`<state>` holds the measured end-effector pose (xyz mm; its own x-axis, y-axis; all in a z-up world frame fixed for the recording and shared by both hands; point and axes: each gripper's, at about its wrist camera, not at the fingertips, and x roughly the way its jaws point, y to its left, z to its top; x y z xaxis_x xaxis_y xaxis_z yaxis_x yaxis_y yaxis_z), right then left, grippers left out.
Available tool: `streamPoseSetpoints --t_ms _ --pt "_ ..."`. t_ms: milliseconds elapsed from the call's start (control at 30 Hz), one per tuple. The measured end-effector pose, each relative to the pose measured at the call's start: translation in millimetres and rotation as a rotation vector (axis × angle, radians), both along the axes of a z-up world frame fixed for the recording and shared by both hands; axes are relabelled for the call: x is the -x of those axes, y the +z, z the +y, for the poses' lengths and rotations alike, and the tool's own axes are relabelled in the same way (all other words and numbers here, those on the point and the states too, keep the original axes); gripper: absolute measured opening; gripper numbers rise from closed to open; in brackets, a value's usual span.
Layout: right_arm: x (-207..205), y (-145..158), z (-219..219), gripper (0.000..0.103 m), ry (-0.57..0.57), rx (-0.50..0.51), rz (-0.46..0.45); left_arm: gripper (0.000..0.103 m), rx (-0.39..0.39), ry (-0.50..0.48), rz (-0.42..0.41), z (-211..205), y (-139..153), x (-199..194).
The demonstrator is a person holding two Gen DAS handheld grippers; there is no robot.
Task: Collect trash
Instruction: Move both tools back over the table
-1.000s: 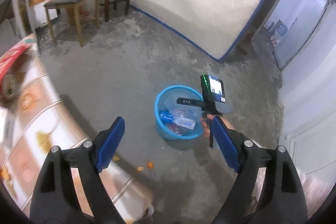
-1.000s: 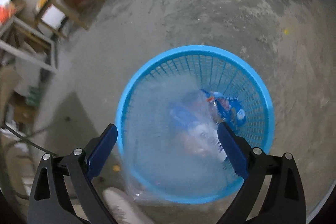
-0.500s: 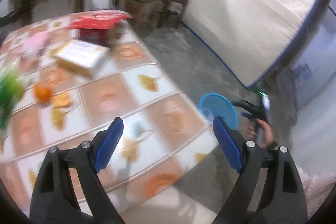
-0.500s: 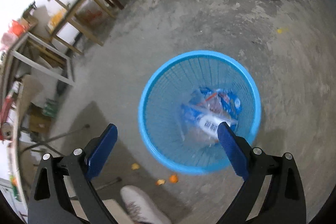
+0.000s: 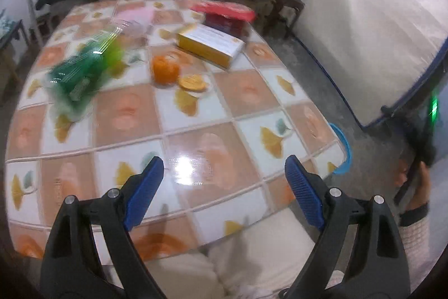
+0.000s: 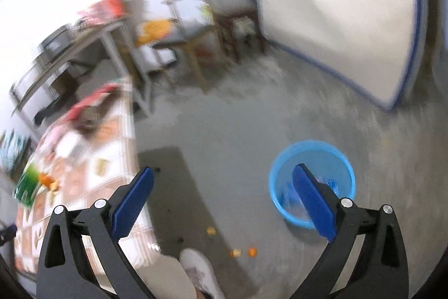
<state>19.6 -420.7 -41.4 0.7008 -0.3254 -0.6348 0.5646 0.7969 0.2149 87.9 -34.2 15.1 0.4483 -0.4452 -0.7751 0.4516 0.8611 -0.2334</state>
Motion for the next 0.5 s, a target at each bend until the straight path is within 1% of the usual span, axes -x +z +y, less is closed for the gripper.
streamPoseSetpoints --t_ms 33,67,133,200,233,300,367,433,467,500 --pt "-16.3 16.7 19.8 0.096 0.029 0.063 0.01 0.084 -0.002 0.017 -0.03 8.4 3.7 1.5" --pt "-26.5 25.9 31.2 0.096 0.047 0.099 0.017 0.088 -0.005 0.027 -0.055 14.8 7.5 2.3" --pt "-53.5 46.0 64.9 0.096 0.126 0.183 0.015 0.094 -0.021 0.044 -0.107 26.9 16.8 2.5" --pt "-71.8 58.2 88.0 0.096 0.178 0.225 0.01 0.095 -0.039 0.069 -0.172 39.6 25.3 3.1" --pt "-79.7 63.2 99.9 0.096 0.2 0.24 0.002 0.094 -0.04 0.076 -0.19 44.4 28.7 2.8" --pt "-95.5 71.3 120.9 0.096 0.239 0.242 -0.018 0.095 -0.014 0.089 -0.198 55.3 33.0 -4.0" --pt "-112.0 75.6 131.8 0.096 0.288 0.213 -0.034 0.095 0.038 0.096 -0.173 65.3 32.0 -13.5" --pt "-122.5 76.6 139.1 0.096 0.376 0.147 -0.075 0.095 0.088 0.088 -0.155 71.7 29.7 -22.0" --pt "-131.8 74.7 143.2 0.096 0.447 0.091 -0.104 0.095 0.102 0.086 -0.149 72.8 27.9 -26.0" --pt "-139.9 73.7 146.0 0.096 0.487 0.065 -0.111 0.095 0.119 0.085 -0.144 76.4 25.1 -32.9"
